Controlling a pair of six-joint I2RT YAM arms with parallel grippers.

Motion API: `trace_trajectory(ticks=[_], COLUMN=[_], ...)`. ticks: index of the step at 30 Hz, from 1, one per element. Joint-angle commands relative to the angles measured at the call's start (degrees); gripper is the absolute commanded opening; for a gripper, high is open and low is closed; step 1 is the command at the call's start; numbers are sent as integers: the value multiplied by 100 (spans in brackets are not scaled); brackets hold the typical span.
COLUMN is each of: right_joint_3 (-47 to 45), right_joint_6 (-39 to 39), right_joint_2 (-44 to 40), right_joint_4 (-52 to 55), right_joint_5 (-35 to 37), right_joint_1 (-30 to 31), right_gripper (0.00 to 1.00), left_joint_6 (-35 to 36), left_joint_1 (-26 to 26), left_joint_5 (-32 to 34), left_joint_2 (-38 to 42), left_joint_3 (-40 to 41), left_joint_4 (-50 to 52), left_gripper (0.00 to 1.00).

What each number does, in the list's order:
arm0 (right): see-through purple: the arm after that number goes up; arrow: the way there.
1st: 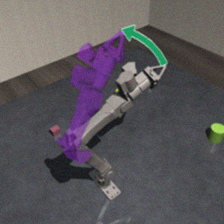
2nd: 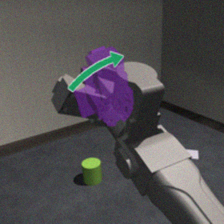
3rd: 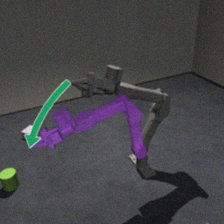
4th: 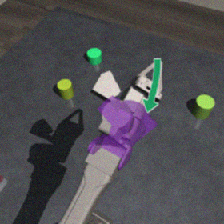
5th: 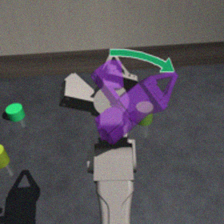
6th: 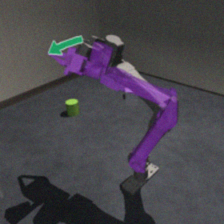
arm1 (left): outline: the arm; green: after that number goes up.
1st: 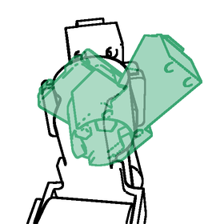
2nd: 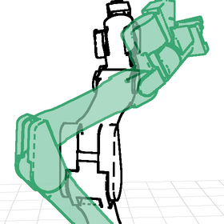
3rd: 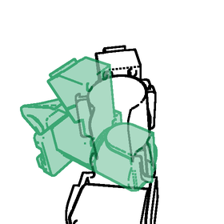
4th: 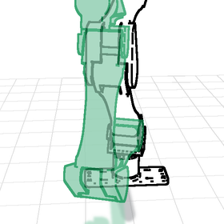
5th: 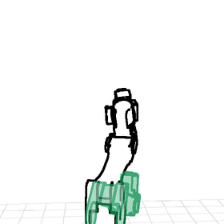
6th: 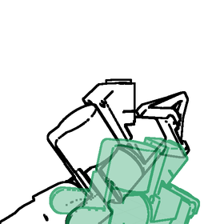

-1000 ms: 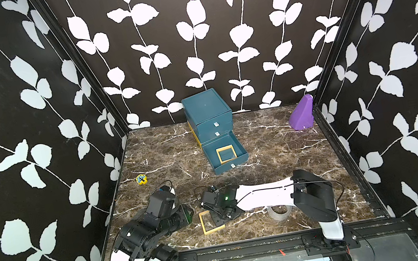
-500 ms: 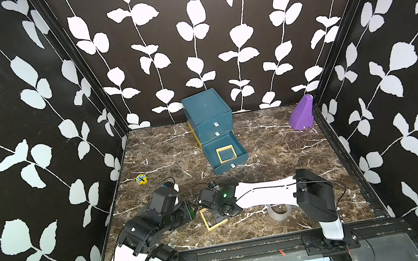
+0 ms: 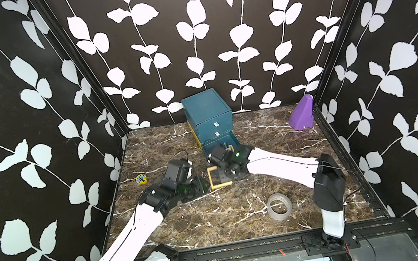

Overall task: Place the brooch boxes into the drawer by color
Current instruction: Pick up the brooch box from the center of the board, then place the brooch box in the drawer.

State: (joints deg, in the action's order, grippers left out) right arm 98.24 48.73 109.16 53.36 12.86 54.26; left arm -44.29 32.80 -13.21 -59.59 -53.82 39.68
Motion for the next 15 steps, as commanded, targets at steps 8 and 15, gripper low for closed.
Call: trace_trajectory(ticks=[8, 15], right_joint_3=[1646, 2250], right_joint_6=[-732, -801], right_joint_2=[1003, 1630], right_joint_4=[526, 272], right_joint_5=[60, -101], right_joint_1=[-1082, -1516], right_gripper=[0, 0], left_joint_6=[438, 604], left_joint_1=[-640, -852], left_joint_5=[-454, -555], left_joint_2=[-1155, -1698], left_joint_3=[-1008, -1574], left_joint_4=[-860, -936], left_gripper=[43, 43])
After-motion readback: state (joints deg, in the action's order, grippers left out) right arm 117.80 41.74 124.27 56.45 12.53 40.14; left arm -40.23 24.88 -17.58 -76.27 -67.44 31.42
